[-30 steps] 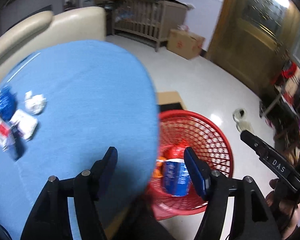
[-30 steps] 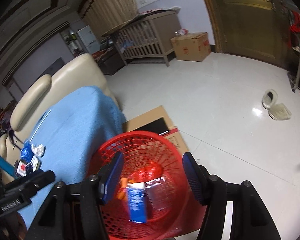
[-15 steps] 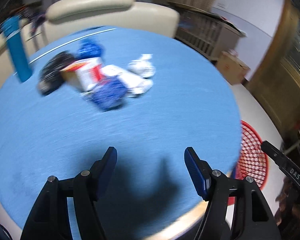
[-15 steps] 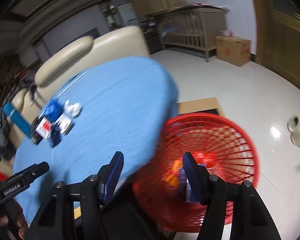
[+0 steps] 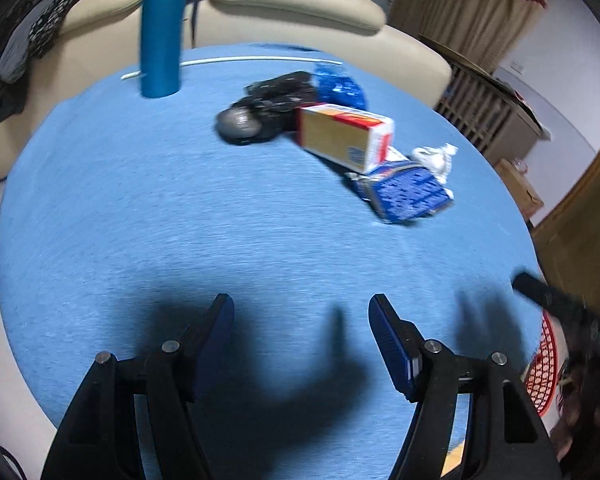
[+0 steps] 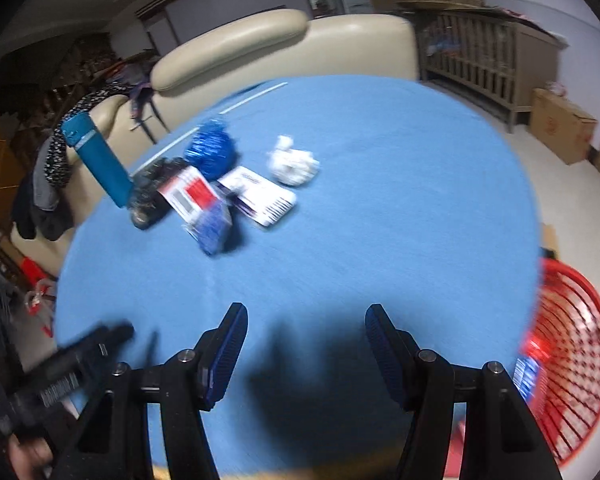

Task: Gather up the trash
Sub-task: 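Return both tools to the table toward the remaining items, then grasp the blue wrapper with the right tool while the left grasps the medicine box, then carry the red-and-white box in the left tool and blue wrapper in the right over the red basket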

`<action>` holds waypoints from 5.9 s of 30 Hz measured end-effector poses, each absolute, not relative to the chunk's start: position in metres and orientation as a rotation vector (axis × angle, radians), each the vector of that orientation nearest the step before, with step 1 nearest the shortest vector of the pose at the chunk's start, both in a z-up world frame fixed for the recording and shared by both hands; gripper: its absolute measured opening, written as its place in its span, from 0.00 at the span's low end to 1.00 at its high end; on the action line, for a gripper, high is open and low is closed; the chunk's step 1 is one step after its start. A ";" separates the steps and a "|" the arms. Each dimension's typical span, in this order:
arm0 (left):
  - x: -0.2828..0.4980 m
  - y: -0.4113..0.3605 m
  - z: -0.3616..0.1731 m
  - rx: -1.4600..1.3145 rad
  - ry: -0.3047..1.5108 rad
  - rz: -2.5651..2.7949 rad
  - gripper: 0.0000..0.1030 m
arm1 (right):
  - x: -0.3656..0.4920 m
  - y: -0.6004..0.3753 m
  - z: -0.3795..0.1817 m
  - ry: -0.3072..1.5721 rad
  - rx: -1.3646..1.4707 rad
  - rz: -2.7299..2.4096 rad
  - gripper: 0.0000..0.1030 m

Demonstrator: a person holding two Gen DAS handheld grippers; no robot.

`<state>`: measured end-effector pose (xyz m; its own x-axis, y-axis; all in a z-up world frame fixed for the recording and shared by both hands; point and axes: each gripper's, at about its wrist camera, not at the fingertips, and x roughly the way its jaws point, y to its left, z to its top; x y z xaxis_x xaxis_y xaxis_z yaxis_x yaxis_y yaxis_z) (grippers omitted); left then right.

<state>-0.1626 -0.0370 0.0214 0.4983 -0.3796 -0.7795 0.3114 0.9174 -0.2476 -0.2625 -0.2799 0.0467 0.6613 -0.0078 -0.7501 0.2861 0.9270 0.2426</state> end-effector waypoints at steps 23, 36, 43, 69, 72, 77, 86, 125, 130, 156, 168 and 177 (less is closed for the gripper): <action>-0.154 -0.015 0.020 -0.091 0.969 -0.362 0.69 | -0.149 -0.210 0.028 0.925 0.232 0.033 0.21; -0.133 -0.057 0.049 -0.083 0.959 -0.352 0.69 | -0.237 -0.268 0.028 0.836 0.433 -0.013 0.21; -0.086 -0.113 0.072 -0.128 0.953 -0.287 0.72 | -0.263 -0.292 0.028 0.796 0.504 -0.018 0.21; -0.133 -0.083 0.034 0.059 1.003 -0.315 0.53 | -0.292 -0.285 0.033 0.756 0.509 -0.025 0.21; -0.159 -0.075 0.039 0.074 0.983 -0.318 0.53 | -0.294 -0.270 0.037 0.763 0.476 -0.016 0.21; -0.184 -0.062 0.048 0.069 0.950 -0.329 0.53 | -0.297 -0.253 0.042 0.770 0.419 -0.017 0.21; -0.206 -0.057 0.067 0.069 0.884 -0.348 0.53 | -0.314 -0.228 0.068 0.729 0.313 -0.025 0.21; -0.255 -0.079 0.088 0.167 0.761 -0.381 0.53 | -0.356 -0.257 0.095 0.590 0.374 -0.092 0.21; -0.260 -0.103 0.086 0.216 0.761 -0.413 0.53 | -0.370 -0.283 0.095 0.557 0.422 -0.129 0.21; -0.311 -0.250 0.096 0.384 0.728 -0.702 0.53 | -0.479 -0.452 0.071 0.423 0.646 -0.459 0.21; -0.320 -0.264 0.090 0.398 0.727 -0.748 0.53 | -0.489 -0.471 0.055 0.480 0.628 -0.521 0.21; -0.319 -0.277 0.081 0.403 0.741 -0.795 0.53 | -0.483 -0.473 0.035 0.568 0.607 -0.548 0.21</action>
<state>-0.3187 -0.2773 0.0814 0.4726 -0.4956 -0.7287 0.7620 0.6452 0.0554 -0.4827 -0.4731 0.0346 0.7135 -0.3036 -0.6314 0.6206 0.6922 0.3684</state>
